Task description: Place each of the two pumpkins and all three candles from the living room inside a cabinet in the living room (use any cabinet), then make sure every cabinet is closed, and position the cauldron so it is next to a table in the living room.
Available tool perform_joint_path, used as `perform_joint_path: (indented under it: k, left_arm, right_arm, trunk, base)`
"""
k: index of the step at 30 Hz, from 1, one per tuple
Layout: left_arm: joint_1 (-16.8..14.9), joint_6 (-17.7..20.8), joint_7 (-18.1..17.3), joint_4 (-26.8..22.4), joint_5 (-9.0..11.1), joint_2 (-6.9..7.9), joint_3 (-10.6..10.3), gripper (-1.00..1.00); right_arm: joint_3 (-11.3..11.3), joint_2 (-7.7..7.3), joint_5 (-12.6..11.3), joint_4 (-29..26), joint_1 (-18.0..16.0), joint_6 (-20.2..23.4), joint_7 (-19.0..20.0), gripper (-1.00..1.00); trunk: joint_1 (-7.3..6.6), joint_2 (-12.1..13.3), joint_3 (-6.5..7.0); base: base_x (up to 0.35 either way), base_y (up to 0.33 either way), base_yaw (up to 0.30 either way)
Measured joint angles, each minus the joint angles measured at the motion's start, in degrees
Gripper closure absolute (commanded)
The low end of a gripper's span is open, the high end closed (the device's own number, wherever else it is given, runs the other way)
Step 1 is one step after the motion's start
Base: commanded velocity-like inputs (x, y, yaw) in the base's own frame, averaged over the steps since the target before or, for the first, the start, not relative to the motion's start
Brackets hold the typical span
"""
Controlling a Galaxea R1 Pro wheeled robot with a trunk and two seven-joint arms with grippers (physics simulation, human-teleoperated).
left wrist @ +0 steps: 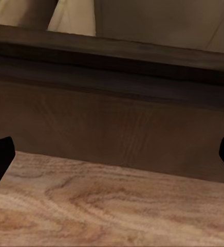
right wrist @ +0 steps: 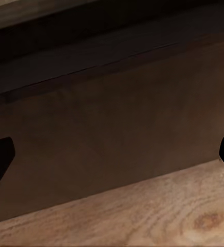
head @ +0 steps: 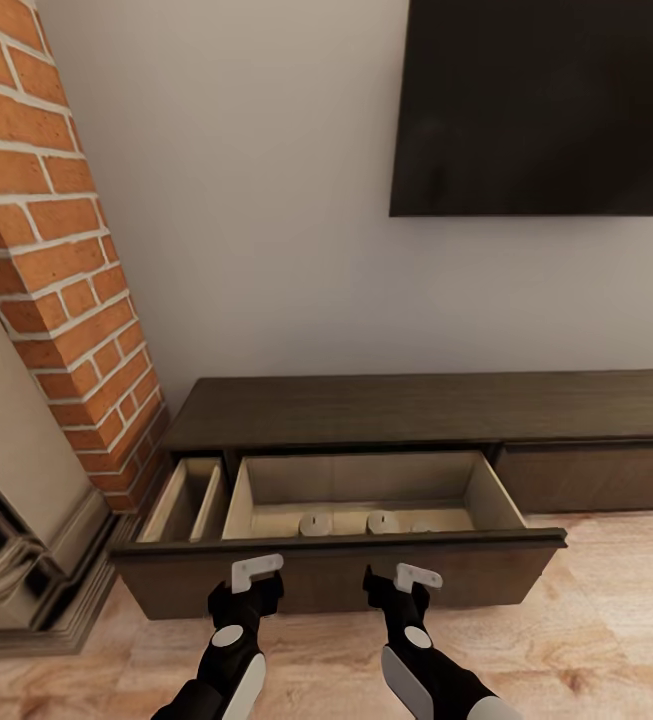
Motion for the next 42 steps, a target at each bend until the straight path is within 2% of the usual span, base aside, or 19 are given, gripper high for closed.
perform_joint_path:
  k: [25,42]
  left_arm:
    - [0.00,-0.18,0.08,0.00,0.02,0.16,-0.27,-1.00]
    - [0.00,-0.09,0.00,0.00,0.06,0.17,-0.27,-1.00]
  right_arm:
    - [0.00,0.02,0.00,0.00,0.00,0.00,0.00,-1.00]
    - [0.00,0.02,-0.01,0.00,0.00,0.00,0.00,-1.00]
  trunk:
    - [0.02,0.00,0.00]
    - [3.75,-6.80,-3.05]
  base:
    - [0.022,0.000,0.000]
    - [0.000,0.000,0.000]
